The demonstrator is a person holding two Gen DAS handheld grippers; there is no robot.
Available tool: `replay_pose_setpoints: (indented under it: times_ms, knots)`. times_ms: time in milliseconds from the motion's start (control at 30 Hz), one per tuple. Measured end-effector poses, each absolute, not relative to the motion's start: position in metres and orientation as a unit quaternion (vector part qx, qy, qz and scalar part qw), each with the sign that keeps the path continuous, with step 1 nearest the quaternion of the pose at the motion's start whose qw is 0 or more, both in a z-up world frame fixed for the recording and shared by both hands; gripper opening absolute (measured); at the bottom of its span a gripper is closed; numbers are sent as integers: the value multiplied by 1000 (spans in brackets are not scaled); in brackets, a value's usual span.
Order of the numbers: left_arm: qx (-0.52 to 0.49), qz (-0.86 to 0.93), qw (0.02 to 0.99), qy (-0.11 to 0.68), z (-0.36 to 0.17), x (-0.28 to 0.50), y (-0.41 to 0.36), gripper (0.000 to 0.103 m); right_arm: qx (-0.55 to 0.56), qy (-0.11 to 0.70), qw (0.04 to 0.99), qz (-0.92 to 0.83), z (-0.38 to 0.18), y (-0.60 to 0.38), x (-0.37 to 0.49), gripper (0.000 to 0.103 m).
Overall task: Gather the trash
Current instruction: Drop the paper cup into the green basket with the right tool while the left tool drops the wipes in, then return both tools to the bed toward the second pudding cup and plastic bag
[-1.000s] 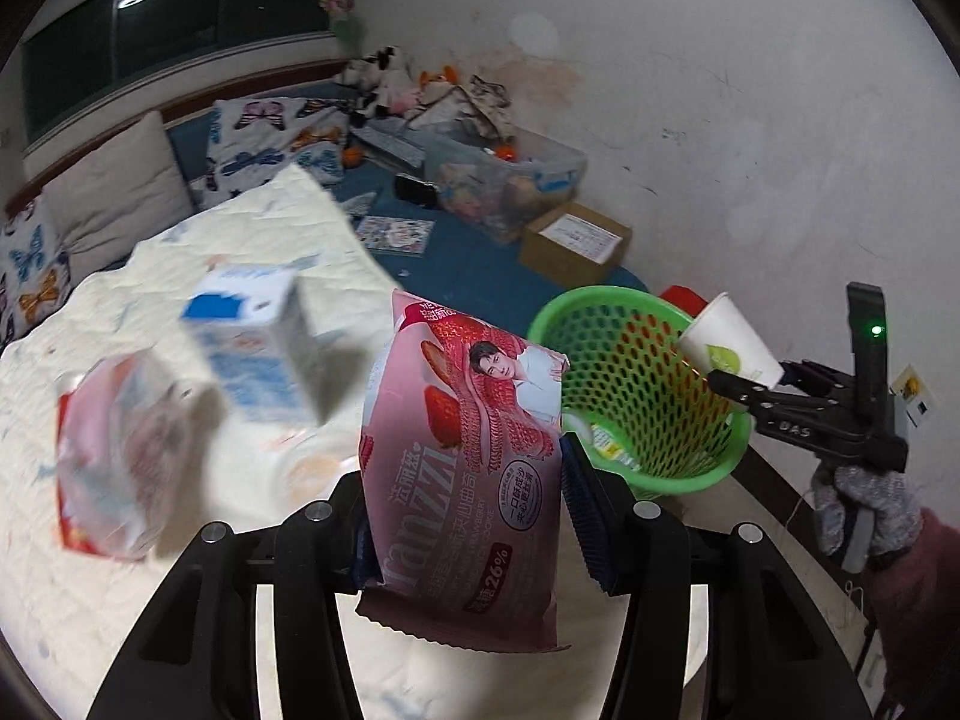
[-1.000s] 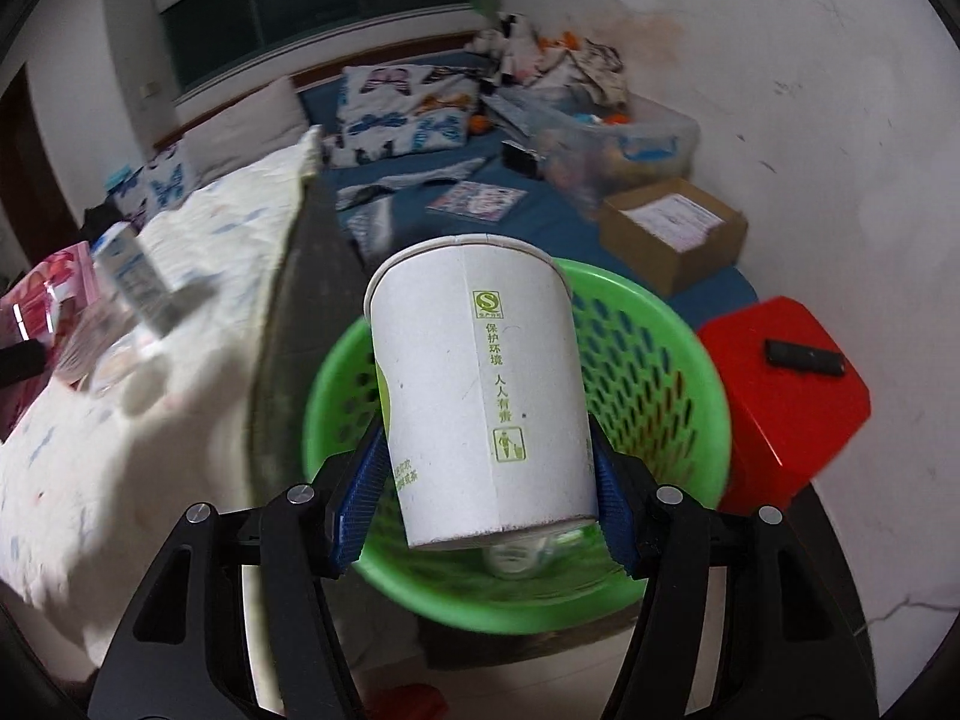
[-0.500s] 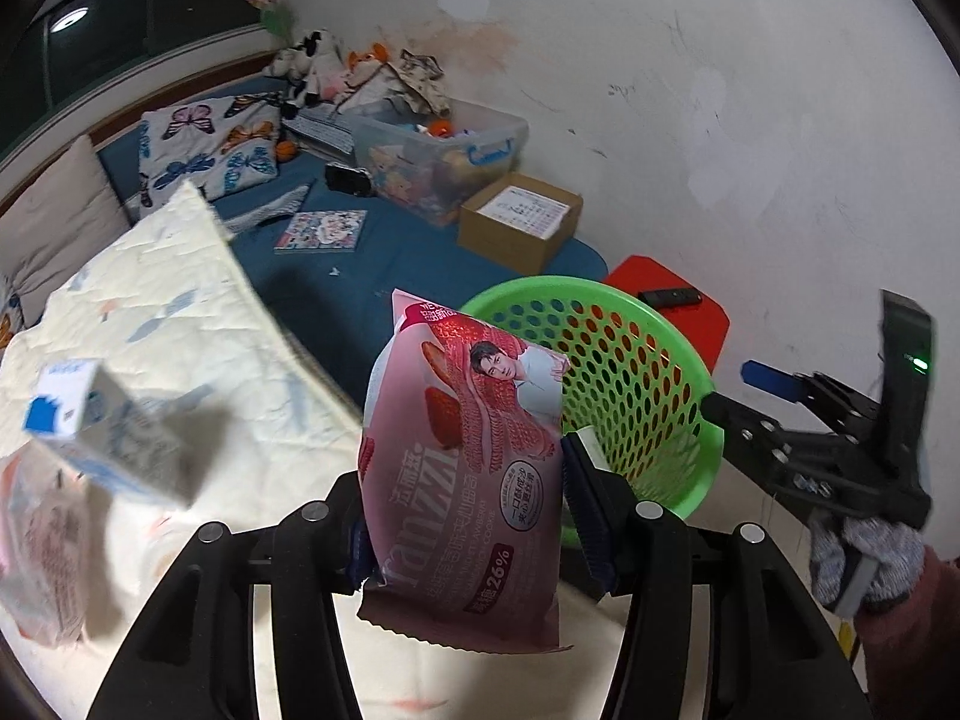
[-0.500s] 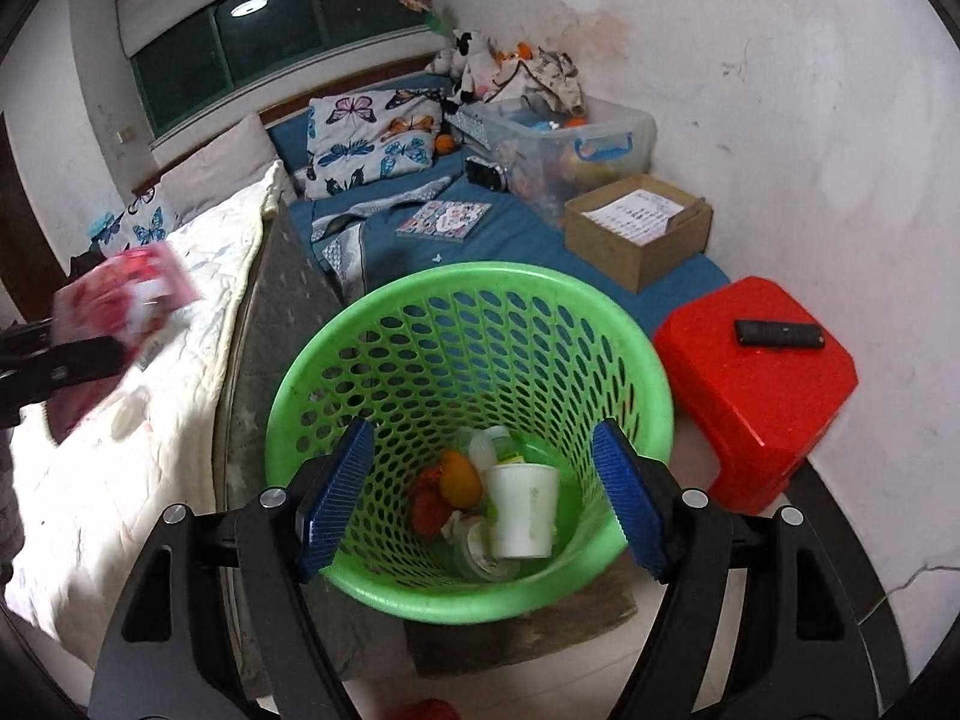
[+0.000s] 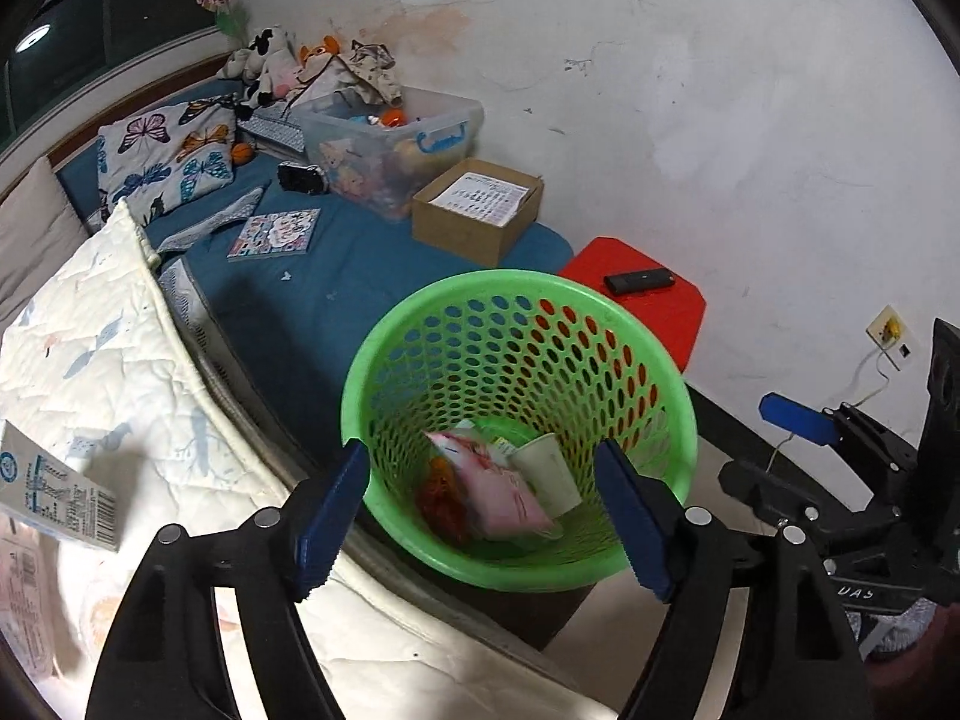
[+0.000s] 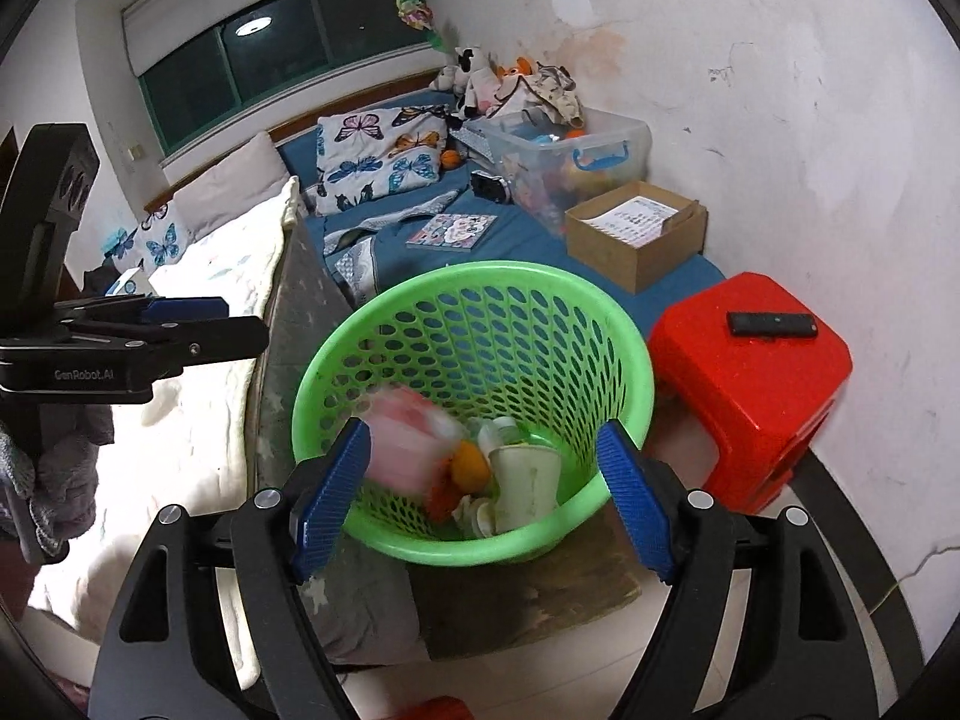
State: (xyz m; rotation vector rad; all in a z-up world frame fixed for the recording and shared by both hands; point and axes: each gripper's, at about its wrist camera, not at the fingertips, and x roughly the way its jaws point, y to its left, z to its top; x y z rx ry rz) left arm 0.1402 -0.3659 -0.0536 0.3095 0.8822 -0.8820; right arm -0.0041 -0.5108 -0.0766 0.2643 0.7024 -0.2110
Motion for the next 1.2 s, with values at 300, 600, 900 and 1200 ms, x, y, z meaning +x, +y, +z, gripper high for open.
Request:
replay_pose_setpoints:
  times_ms: [300,600,900,1200]
  knots:
    - [123,-386,818,407,-46,136,-325,77,127,339,929,-85,-71,-496,1,82]
    - [83,-333,850,399,-38,124,-251,77,107,338,934,-42,-65,-450,18,85]
    - [46,-271,870,408,-47,114,-171,77,85,350,933,15,-65,-391,45,86]
    - [-4,-203,888,412,-55,112,-89,77,53,368,926,70,-73,-333,78,86]
